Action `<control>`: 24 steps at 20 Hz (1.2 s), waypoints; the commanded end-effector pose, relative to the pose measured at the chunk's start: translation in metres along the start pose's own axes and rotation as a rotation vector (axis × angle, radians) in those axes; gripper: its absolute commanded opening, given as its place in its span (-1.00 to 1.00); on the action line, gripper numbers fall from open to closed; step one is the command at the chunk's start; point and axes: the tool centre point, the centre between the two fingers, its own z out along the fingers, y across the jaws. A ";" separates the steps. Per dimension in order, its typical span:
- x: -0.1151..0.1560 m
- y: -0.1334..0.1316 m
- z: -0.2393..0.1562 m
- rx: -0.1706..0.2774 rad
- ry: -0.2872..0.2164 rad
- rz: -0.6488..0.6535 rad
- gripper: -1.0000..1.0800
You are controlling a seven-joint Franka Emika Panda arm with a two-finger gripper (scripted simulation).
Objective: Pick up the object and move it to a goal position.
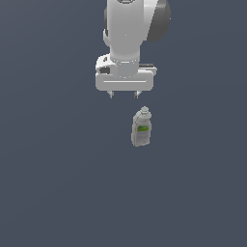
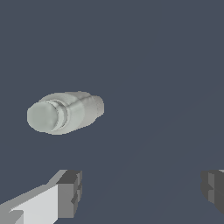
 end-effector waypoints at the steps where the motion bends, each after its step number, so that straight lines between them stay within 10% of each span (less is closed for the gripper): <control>1: 0.000 -0.001 0.000 0.000 0.000 0.011 0.92; 24: 0.012 -0.024 0.001 0.003 0.023 0.415 0.92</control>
